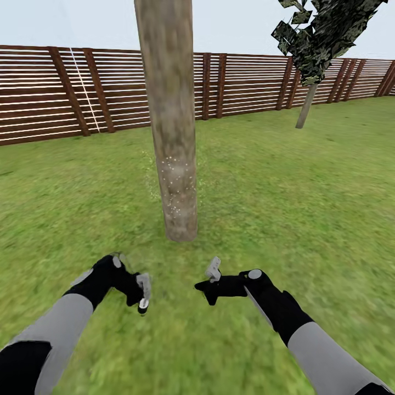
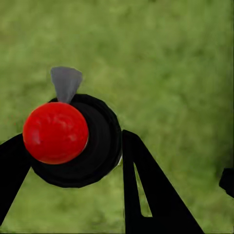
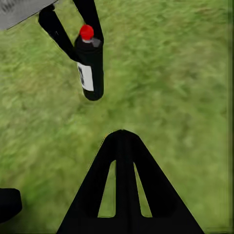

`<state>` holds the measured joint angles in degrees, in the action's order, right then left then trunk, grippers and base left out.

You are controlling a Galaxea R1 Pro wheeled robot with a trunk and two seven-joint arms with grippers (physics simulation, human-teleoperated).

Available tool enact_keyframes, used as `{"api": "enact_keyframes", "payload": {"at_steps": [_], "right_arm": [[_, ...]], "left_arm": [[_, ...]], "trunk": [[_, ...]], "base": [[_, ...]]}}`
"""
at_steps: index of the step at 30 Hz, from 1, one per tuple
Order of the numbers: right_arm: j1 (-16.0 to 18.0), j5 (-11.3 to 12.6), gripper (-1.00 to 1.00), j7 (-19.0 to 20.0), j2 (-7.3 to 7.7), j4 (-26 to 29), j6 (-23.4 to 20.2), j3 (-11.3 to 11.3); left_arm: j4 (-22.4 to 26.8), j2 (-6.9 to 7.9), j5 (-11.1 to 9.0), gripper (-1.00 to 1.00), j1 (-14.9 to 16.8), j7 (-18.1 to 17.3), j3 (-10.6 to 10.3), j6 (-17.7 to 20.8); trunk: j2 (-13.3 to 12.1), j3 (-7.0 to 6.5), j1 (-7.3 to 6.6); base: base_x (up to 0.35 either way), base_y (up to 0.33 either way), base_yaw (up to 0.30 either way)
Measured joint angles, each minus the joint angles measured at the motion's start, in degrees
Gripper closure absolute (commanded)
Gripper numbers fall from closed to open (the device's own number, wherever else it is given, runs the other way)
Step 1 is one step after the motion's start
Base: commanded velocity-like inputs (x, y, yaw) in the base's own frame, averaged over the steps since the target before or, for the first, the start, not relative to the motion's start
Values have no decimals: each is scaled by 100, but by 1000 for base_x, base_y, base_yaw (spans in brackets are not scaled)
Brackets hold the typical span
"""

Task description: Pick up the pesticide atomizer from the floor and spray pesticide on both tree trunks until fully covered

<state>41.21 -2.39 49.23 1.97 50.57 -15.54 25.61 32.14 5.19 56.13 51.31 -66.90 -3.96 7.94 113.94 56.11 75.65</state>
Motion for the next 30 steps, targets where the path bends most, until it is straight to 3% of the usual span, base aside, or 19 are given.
{"api": "enact_keyframes", "payload": {"at_steps": [1,2,3,4,5,7,8,9,11,13,16,17,19,25,28,30], "right_arm": [[-1,-2,100,-20,71,-8,2,-5],[-1,1,100,-32,206,-19,7,-56],[-3,0,100,-58,344,-38,8,-392],[-7,5,100,-100,381,-42,6,-600],[-10,3,100,-440,411,-41,11,-1095],[-44,9,100,-1339,405,-47,34,-1736],[-120,15,100,-1785,382,-52,44,-1857],[-230,22,-100,-2337,322,-38,59,-1917],[-353,34,-100,-3431,154,-50,224,-1970],[-395,40,-100,-3839,103,-68,443,-1984],[-483,58,-100,-3963,84,-57,533,-2010],[-499,353,-100,-3975,75,-43,538,-2015],[-502,632,-100,-3977,84,0,540,-2018],[-505,646,-100,-3979,70,-79,541,-2003],[-527,643,-100,-3980,69,-738,586,-2007],[-536,635,-100,-3981,81,-1661,1159,-2018]], "left_arm": [[23,29,-124,100,-213,552,524,16],[12,42,-257,100,-466,1193,1242,21],[7,62,-568,100,-828,1837,2272,4],[19,61,-653,100,-977,1984,2873,-9],[55,49,-819,100,-1134,2242,3589,-25],[78,-5,-1029,100,-1236,2814,4260,-149],[71,-106,-1211,100,-1249,3056,4379,-244],[62,-242,-1492,100,-1259,3283,4466,-358],[69,-395,-1988,100,-1280,3655,4528,-499],[77,-437,-2142,100,-1286,3771,4544,-536],[91,-450,-2180,100,-1288,3806,4543,-519],[96,-452,-2160,100,-1301,3804,4522,-496],[95,-472,-2156,100,-1305,3804,4502,-470],[90,-581,-2129,100,-1311,3813,4513,-470],[76,-583,-2132,100,-1449,3819,4513,-463],[88,-561,-2122,100,-1578,3826,4550,-463]], "trunk": [[0,1,0],[0,1,0],[0,0,0],[0,1,0],[0,0,0],[0,0,0],[0,0,0],[0,0,0],[0,0,0],[0,0,0],[0,0,0],[0,0,0],[0,0,0],[-199,-90,-109],[-320,-143,-175],[-400,-178,-219]], "base": [[0,0,0],[0,0,0],[0,0,0],[0,0,0],[0,0,0],[0,0,0],[0,0,0],[0,0,0],[0,0,0],[0,0,0],[0,0,0],[0,0,0],[0,0,0],[0,0,0],[0,0,0],[0,0,0]]}}
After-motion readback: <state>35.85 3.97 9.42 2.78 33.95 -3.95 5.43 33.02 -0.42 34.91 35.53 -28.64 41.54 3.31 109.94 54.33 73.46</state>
